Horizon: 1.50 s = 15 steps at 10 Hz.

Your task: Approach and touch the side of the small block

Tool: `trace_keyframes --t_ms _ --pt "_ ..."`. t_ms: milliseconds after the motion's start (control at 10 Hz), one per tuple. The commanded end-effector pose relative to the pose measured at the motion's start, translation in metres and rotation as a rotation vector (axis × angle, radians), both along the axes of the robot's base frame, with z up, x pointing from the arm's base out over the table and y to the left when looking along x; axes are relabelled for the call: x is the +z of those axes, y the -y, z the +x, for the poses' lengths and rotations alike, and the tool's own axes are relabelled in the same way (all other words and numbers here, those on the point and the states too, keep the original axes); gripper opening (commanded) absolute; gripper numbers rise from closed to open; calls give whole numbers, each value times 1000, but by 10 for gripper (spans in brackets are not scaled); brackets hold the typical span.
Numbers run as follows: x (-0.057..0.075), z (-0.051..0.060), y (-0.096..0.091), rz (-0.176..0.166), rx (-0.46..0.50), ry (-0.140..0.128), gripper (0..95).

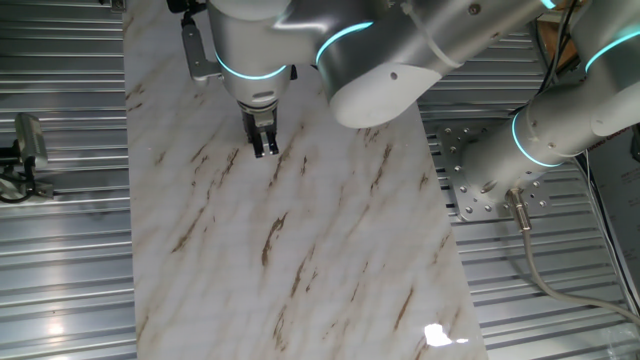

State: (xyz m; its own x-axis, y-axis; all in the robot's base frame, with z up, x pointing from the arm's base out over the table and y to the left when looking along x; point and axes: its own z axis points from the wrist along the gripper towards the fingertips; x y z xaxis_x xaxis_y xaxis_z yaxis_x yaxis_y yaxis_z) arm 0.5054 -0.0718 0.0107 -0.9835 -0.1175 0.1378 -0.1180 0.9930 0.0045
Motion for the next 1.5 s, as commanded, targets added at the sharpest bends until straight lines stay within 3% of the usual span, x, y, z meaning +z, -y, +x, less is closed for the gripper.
trace_keyframes --t_ms 100,800,1500 --pt "2 1 -3 4 -19 -7 0" --pt "1 3 -5 -2 -26 -15 0" --pt "-1 -1 17 9 31 -12 0"
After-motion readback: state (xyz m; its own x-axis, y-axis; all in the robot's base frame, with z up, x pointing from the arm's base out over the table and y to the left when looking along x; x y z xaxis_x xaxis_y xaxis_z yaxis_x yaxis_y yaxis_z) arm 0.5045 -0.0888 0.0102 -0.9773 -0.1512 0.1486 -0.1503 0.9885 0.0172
